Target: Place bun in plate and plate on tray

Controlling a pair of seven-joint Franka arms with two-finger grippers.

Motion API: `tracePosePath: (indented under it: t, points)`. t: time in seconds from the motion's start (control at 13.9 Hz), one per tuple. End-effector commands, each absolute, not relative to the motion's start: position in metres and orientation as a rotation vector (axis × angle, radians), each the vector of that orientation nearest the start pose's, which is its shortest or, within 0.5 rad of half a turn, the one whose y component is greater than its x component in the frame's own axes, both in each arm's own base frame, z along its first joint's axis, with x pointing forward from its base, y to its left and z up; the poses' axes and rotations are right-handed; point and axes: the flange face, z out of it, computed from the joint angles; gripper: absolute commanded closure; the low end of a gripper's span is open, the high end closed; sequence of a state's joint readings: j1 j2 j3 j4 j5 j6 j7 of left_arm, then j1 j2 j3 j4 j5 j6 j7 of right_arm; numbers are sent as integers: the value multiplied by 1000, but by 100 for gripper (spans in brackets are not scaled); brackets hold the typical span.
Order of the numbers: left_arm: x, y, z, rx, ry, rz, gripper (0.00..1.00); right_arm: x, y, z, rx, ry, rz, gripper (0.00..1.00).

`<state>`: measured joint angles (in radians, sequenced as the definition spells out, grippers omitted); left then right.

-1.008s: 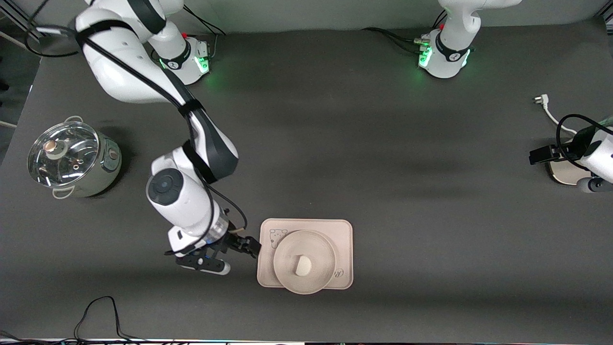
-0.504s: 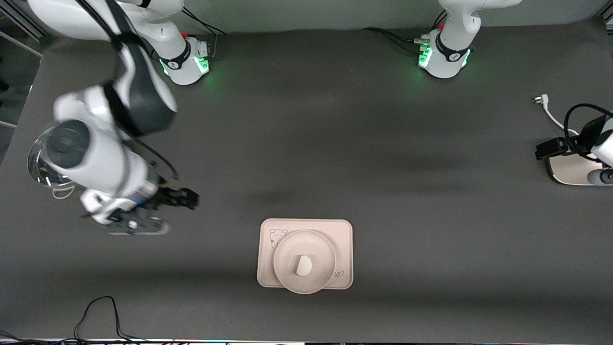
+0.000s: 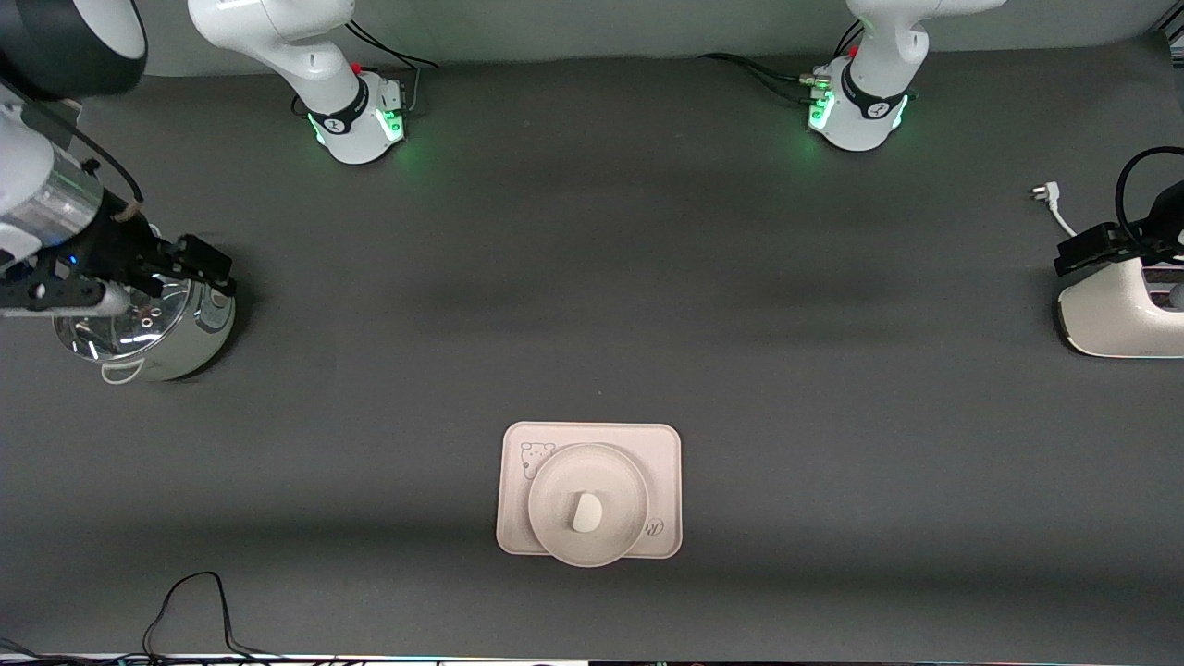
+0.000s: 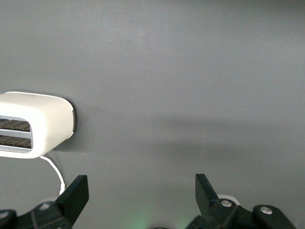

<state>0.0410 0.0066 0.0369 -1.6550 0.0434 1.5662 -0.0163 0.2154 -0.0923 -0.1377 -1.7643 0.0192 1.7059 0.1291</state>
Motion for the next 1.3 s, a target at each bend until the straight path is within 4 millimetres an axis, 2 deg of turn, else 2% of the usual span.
tracePosePath:
  t: [0.0, 0.22, 0.58, 0.72, 0.86, 1.22]
  points:
    - [541, 52, 584, -3100, -103, 182, 0, 494, 29, 602, -3067, 68, -73, 0]
    - [534, 50, 583, -3099, -105, 265, 0, 481, 15, 611, -3060, 103, -78, 0]
    - [529, 46, 592, -3109, -98, 222, 0, 468, -7, 620, -3058, 97, -82, 0]
    - [526, 42, 601, -3109, -96, 179, 0, 459, -15, 622, -3055, 90, -84, 0]
    - [525, 33, 606, -3108, -75, 161, 0, 453, -15, 625, -3054, 88, -72, 0]
    - [537, 31, 610, -3115, -68, 66, 0, 453, -18, 623, -3061, 105, -59, 0]
